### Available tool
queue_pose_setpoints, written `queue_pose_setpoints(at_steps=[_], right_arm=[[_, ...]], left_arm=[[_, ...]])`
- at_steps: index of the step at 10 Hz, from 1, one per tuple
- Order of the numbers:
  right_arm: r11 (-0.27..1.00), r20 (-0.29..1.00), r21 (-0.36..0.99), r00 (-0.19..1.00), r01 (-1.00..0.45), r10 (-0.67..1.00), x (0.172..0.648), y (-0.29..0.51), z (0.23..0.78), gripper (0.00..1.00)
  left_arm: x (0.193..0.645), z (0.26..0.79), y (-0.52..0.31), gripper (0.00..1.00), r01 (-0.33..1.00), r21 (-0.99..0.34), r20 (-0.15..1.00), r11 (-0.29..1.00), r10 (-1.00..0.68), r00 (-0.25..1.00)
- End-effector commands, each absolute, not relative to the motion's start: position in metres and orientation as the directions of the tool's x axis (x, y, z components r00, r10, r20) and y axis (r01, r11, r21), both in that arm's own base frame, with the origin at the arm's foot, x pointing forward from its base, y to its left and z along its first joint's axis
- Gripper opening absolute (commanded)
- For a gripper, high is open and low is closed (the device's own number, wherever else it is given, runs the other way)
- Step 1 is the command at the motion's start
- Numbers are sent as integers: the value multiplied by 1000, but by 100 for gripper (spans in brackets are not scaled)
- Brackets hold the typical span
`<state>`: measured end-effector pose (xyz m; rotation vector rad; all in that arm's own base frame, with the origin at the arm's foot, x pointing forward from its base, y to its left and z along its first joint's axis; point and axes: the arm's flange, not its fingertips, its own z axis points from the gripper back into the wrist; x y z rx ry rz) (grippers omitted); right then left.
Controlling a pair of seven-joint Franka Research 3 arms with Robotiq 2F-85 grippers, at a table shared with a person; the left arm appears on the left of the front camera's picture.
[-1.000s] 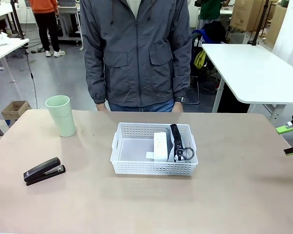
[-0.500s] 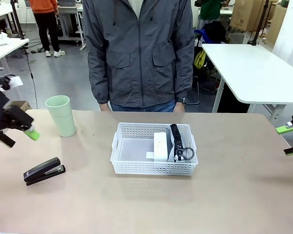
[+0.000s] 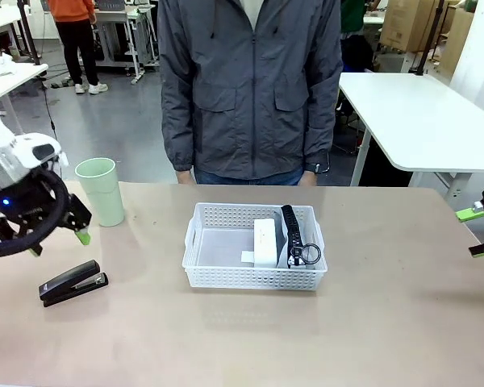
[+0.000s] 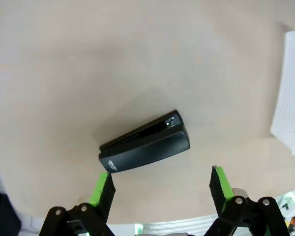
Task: Efficiently arrange items inside the basket to fit them all.
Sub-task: Pick up the Stapler and place it inside the Organizing basket.
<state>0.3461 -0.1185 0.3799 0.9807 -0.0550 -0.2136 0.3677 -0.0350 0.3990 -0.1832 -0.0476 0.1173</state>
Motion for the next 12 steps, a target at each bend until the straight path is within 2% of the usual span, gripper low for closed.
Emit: queue_pose_setpoints(at_steps=[1,3,4,8,11,12], right_arm=[[531,-45,834,979,148,-201,345,-120,382,100],[531,-45,834,979,148,-201,345,-120,382,100],[531,-45,834,979,148,-201,345,-120,382,100],[531,-45,834,979,148,-201,345,-120,382,100],[531,-45,834,979,148,-201,345,-120,382,100],[531,-45,834,979,148,-201,345,-120,382,100]], left_arm=[[294,349,-32,100,-130,-192,1,973,132,991],[281,354,-35,100,-83,-169,42,982,91,995],[367,385,-41,100,-126,-181,-5,975,127,992],[366,386,-43,100,-118,-176,-5,977,119,993],[336,375,-50,100,172,-140,95,975,-160,983],[321,369,-54,100,307,-61,129,950,-298,946]])
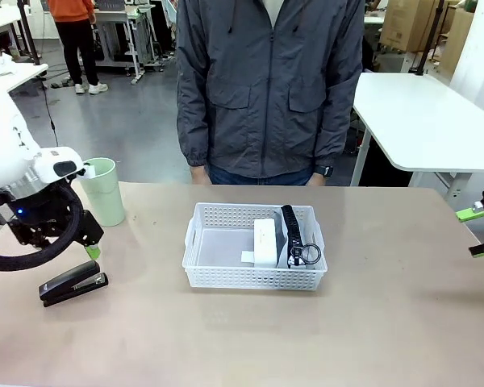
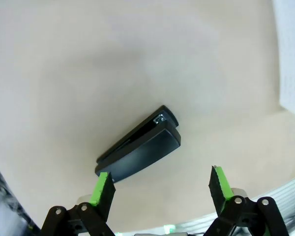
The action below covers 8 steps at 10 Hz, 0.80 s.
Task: Efficiently arrange items inside the basket to fit them all.
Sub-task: Pick up the Stapler and place it inside the Organizing basket.
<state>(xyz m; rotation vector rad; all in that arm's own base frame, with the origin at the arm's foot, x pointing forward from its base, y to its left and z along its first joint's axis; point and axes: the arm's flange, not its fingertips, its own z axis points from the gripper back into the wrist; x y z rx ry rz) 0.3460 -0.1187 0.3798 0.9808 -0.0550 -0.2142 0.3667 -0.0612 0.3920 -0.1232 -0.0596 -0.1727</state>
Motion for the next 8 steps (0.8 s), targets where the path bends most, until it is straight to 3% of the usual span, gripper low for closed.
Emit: queue_pose_setpoints(at_steps=[1,2,4,7,8], right_arm=[[531,-45,834,979,148,-201,345,-120,382,100],[531,-45,834,979,148,-201,345,-120,382,100],[531,-45,834,979,148,-201,345,-120,382,100],[531,-45,834,979,148,-201,345,-120,382,100],[531,-45,834,979,148,-201,345,-120,382,100]], left_arm=[[309,364,-57,100,386,9,151,922,-383,911],[296,361,-60,100,509,58,136,859,-512,848],[274,359,-55,100,723,32,54,690,-724,688],[267,353,-25,100,882,-94,-25,463,-886,463],[270,349,-13,100,938,-156,1,310,-949,314]])
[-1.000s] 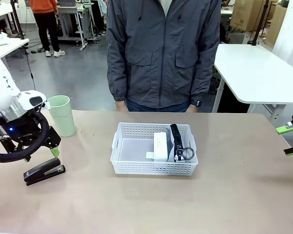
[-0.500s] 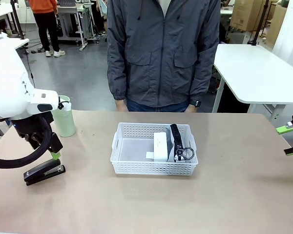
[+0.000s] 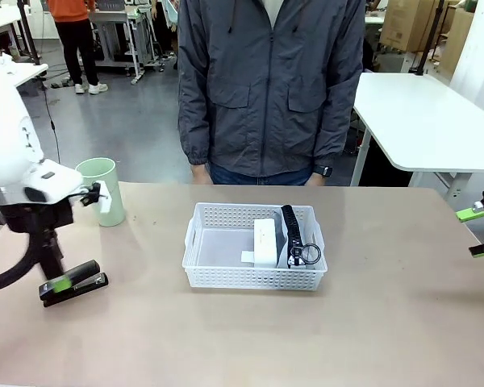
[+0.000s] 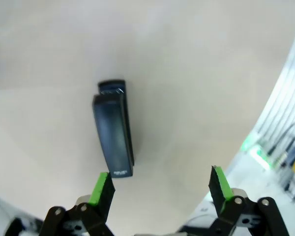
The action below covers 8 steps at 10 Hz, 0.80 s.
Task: Efficiently arrange items inside the basket to fit them all.
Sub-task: Pick up the Stapler and place it inside the Organizing basket.
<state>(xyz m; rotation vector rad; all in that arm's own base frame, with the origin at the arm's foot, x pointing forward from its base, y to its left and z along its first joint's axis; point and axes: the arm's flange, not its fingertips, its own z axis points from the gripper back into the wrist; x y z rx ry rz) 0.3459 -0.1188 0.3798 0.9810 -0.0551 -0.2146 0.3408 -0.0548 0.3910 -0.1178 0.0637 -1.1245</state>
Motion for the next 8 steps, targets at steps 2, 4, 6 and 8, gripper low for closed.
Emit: queue_pose_setpoints(at_steps=[2,4,6,8], right_arm=[[531,-45,834,979,148,-201,345,-120,382,100],[531,-45,834,979,148,-201,345,-120,382,100],[531,-45,834,979,148,-201,345,-120,382,100],[531,-45,834,979,148,-201,345,-120,382,100]], left_arm=[[275,349,-17,100,980,-125,165,156,-971,176],[342,389,-42,100,943,-141,25,301,-951,307],[342,389,-42,100,943,-141,25,301,-951,307],[347,381,-43,100,960,-43,28,278,-960,279]])
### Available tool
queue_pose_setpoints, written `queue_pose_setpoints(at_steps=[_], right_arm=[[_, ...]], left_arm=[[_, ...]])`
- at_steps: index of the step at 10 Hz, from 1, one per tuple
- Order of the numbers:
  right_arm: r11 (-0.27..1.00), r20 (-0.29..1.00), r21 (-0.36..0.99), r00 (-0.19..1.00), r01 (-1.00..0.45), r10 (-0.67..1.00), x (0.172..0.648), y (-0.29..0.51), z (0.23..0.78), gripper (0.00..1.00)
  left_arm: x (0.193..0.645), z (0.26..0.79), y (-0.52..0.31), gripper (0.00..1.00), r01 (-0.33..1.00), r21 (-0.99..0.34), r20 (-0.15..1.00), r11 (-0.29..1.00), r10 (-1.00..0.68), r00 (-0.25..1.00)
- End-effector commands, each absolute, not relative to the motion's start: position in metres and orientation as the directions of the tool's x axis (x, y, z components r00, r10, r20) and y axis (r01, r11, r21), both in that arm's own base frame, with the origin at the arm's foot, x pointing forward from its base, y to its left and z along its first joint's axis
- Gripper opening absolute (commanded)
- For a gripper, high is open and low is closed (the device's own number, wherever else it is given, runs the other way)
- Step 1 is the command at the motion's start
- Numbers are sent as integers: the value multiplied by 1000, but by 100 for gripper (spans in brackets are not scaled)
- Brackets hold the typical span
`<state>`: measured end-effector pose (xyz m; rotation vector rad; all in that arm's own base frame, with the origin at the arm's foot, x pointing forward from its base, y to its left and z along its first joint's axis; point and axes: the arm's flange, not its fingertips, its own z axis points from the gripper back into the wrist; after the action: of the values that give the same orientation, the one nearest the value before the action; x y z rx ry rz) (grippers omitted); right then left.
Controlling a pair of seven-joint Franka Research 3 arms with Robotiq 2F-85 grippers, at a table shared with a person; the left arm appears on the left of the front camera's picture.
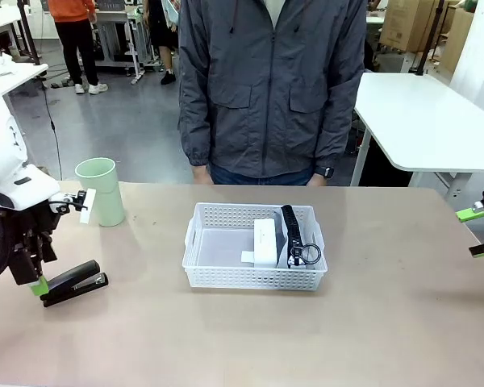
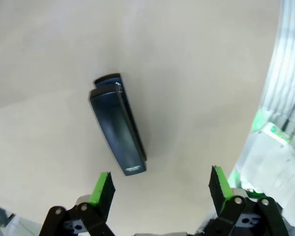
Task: Efficiently arrange items inside the basket to fit them all.
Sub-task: Pick up the Stapler and place it inside the Organizing basket.
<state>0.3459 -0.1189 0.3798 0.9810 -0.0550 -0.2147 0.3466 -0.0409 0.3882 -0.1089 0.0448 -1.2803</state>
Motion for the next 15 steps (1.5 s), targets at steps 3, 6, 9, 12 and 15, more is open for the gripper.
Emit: queue_pose_setpoints(at_steps=[3,6,9,12,15], right_arm=[[531,-45,834,979,148,-201,345,-120,382,100],[531,-45,834,979,148,-201,345,-120,382,100],[531,-45,834,979,148,-201,345,-120,382,100],[531,-45,834,979,148,-201,345,-120,382,100],[531,-45,834,979,148,-201,345,-120,382,100]], left_arm=[[356,364,-39,100,963,21,136,270,-955,264],[363,348,-40,100,967,-53,86,248,-964,252],[368,328,-46,100,971,-100,95,219,-969,228],[365,309,-42,100,961,-125,70,246,-964,256],[363,295,-39,100,956,-118,69,267,-959,277]])
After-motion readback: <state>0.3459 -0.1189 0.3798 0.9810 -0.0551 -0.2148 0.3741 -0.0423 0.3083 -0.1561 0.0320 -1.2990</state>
